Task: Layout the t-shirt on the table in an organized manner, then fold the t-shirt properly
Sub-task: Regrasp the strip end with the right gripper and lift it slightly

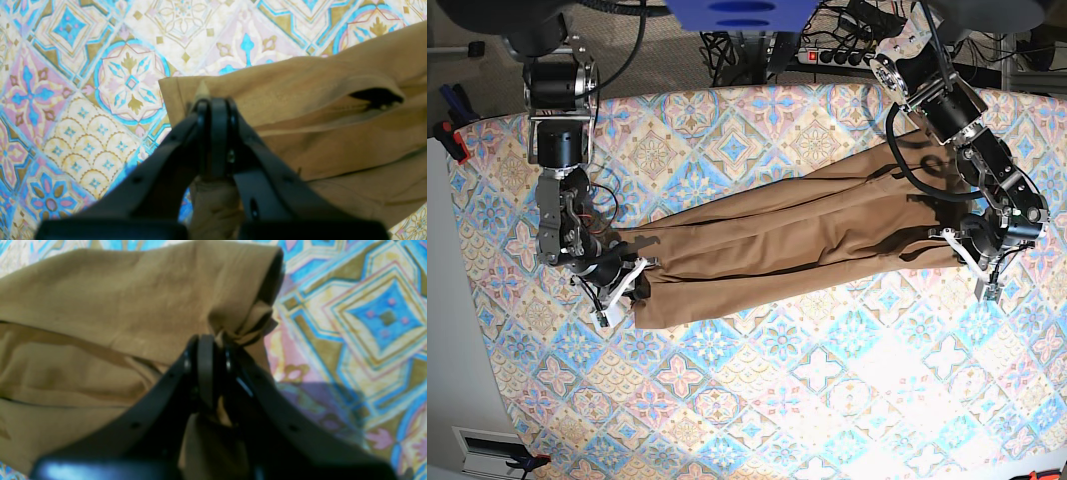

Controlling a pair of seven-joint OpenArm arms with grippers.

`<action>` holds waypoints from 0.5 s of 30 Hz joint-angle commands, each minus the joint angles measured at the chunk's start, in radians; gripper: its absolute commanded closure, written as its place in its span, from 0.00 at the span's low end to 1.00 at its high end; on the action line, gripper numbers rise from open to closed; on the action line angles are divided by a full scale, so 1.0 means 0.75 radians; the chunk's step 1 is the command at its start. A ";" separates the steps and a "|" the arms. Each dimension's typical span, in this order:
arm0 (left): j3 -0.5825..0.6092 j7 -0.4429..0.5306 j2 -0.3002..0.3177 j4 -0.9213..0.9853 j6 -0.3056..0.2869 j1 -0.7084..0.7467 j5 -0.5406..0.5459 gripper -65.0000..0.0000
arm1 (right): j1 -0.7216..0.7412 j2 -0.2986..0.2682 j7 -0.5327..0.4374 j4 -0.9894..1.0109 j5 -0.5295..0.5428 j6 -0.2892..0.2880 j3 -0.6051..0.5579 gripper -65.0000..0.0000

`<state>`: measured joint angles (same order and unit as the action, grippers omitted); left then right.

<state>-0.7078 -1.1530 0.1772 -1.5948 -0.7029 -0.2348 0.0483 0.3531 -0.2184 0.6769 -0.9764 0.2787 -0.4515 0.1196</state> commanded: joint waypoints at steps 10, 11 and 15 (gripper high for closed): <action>0.002 0.012 0.014 -0.027 0.006 -0.026 0.012 1.00 | 0.040 -0.013 -0.026 -0.064 0.016 -0.005 0.007 1.00; 0.002 0.012 0.014 -0.027 0.006 -0.026 0.012 1.00 | 0.040 -0.013 -0.026 -0.064 0.016 -0.005 0.007 1.00; 0.002 0.012 0.014 -0.027 0.006 -0.026 0.012 1.00 | 0.038 -0.015 -0.024 -0.117 0.016 -0.005 0.009 1.00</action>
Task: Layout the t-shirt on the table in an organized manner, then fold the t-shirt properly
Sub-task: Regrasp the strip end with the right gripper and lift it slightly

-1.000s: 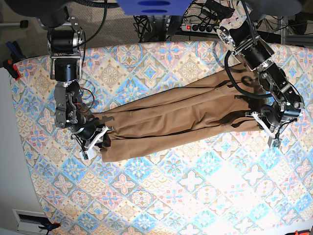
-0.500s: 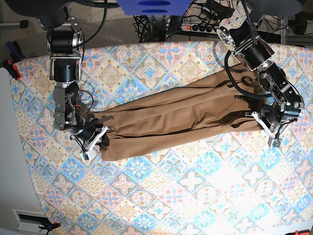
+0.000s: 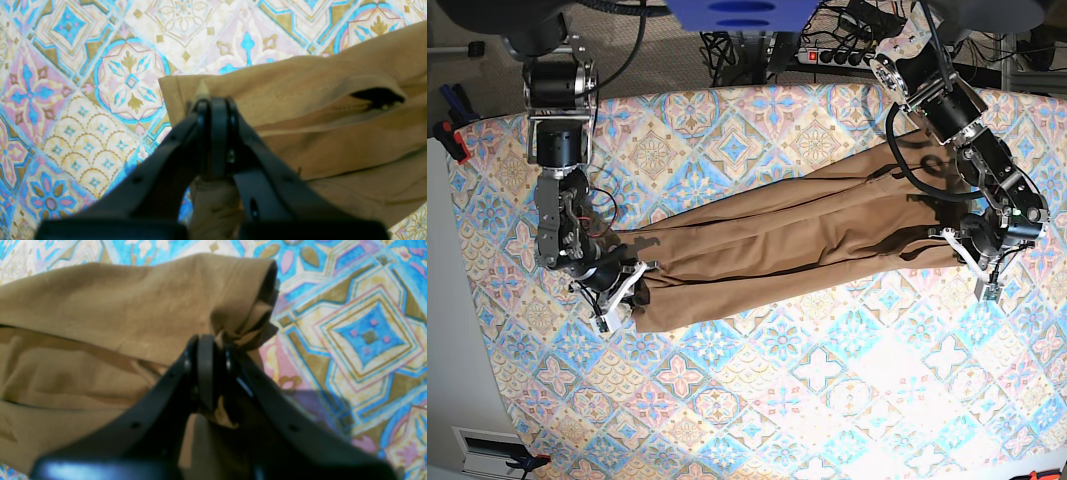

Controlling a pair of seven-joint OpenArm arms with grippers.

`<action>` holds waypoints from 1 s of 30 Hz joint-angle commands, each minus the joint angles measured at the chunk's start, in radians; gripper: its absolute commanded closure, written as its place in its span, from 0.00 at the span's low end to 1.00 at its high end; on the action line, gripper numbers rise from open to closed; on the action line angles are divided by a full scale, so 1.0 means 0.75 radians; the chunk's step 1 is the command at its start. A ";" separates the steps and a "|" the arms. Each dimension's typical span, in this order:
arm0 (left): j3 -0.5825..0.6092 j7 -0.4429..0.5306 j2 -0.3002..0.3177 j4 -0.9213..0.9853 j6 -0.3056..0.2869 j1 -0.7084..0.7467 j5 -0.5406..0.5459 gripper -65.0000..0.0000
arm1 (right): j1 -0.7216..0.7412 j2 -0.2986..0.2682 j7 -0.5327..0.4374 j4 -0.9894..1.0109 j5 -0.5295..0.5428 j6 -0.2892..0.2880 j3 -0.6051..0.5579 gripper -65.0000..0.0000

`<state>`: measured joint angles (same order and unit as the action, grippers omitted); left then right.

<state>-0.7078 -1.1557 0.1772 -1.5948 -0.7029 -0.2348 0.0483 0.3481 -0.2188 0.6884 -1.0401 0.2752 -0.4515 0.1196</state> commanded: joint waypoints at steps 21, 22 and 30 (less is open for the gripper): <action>0.002 0.022 0.014 -0.027 0.006 -0.007 0.012 1.00 | 0.042 -0.014 0.073 -0.138 0.021 -0.003 -0.001 0.86; 0.002 0.022 0.014 -0.027 0.006 -0.007 0.012 1.00 | 0.042 -0.014 0.073 -0.138 0.021 -0.003 -0.001 0.87; 0.002 0.024 0.016 -0.029 0.006 0.003 0.012 1.00 | 0.044 -0.014 0.082 -0.138 0.017 -0.003 -0.003 1.00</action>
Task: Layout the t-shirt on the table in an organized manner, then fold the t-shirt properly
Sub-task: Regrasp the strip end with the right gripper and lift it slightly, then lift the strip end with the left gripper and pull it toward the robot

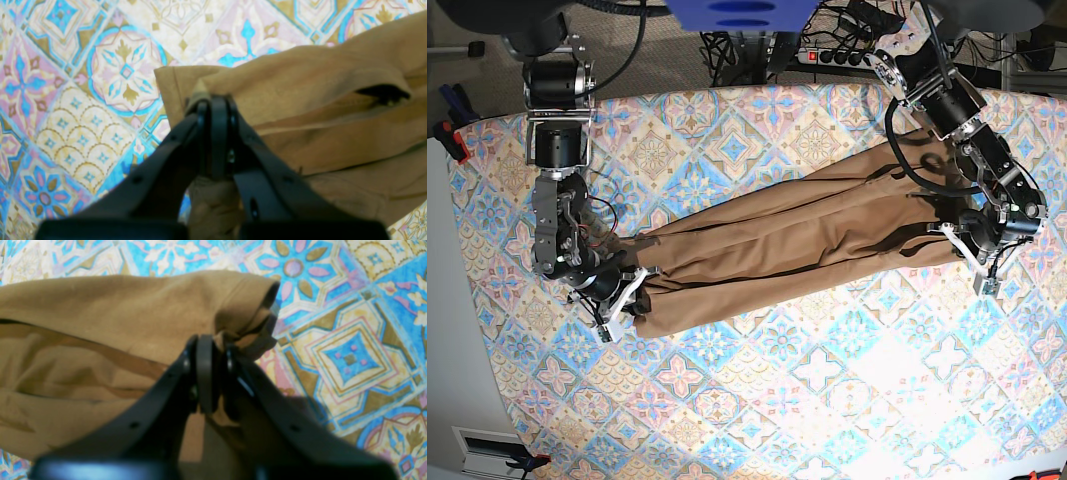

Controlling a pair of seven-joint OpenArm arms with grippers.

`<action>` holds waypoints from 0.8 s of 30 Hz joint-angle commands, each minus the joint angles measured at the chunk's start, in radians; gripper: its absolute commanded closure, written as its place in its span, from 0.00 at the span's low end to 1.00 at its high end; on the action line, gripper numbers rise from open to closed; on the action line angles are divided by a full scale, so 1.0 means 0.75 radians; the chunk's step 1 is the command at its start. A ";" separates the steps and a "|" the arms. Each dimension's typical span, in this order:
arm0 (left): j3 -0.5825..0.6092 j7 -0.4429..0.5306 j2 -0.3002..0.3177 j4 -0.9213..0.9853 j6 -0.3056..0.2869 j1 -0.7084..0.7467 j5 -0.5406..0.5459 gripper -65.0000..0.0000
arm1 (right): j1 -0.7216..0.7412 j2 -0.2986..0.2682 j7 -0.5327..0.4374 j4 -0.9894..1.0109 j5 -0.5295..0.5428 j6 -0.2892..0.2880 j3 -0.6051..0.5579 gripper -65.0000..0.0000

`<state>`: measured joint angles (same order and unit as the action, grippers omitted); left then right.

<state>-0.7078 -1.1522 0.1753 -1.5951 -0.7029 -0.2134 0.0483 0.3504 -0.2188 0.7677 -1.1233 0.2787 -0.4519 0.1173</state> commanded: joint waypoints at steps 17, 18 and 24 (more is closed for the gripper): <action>0.002 0.019 0.019 -0.028 0.006 -0.027 0.012 1.00 | 0.039 0.137 -0.034 -0.212 -0.939 -0.004 0.008 1.00; 0.002 0.019 0.019 -0.028 0.006 -0.027 0.012 1.00 | 0.039 0.137 -0.032 -0.240 -0.939 -0.004 0.010 1.00; 0.002 0.015 0.019 -0.057 0.006 -0.025 0.008 1.00 | 0.037 0.139 -0.022 -0.312 -0.939 -0.004 0.002 1.00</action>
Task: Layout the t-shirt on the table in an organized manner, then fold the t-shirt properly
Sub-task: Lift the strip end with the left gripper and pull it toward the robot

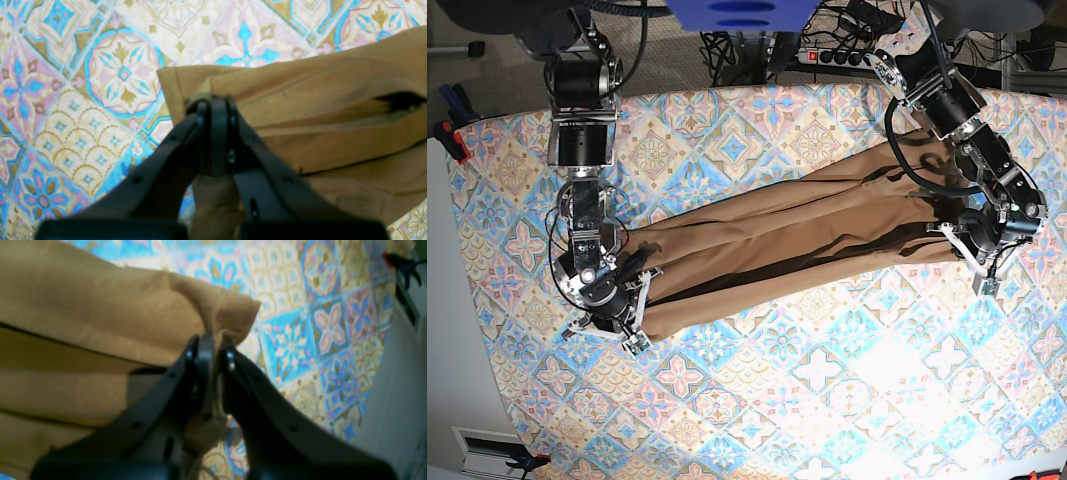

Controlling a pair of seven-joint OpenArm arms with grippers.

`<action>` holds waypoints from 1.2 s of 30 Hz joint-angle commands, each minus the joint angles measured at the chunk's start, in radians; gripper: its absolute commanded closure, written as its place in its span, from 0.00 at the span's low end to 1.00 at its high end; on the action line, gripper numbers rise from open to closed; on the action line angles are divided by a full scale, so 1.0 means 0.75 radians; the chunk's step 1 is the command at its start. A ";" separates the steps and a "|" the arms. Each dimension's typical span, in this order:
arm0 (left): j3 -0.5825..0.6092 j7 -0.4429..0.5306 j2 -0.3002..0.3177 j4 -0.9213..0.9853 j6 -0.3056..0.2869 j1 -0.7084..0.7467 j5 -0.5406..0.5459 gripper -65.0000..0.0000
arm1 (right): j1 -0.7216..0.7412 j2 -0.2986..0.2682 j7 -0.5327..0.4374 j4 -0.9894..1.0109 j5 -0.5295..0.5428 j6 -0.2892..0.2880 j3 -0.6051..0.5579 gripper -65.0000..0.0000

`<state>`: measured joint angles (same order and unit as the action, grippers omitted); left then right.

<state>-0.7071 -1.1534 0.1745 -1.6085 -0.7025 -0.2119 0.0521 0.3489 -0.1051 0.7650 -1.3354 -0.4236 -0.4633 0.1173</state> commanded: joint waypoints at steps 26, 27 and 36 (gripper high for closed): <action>0.215 0.019 0.008 -0.418 0.006 0.343 0.007 1.00 | -0.131 -0.014 -0.025 -0.031 0.194 0.011 0.014 1.00; 0.220 0.019 0.008 -0.436 0.006 0.363 0.007 1.00 | -0.131 -0.014 -0.025 -0.031 0.194 0.011 0.014 1.00; 0.226 0.013 0.010 -0.463 0.006 0.421 -0.003 1.00 | -0.127 -0.012 -0.027 -0.031 0.194 0.011 0.168 1.00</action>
<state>-0.5365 -1.1503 0.1722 -1.9369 -0.7033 0.1062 0.0528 0.2268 -0.1085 0.7650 -1.3384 -0.2844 -0.4599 0.2432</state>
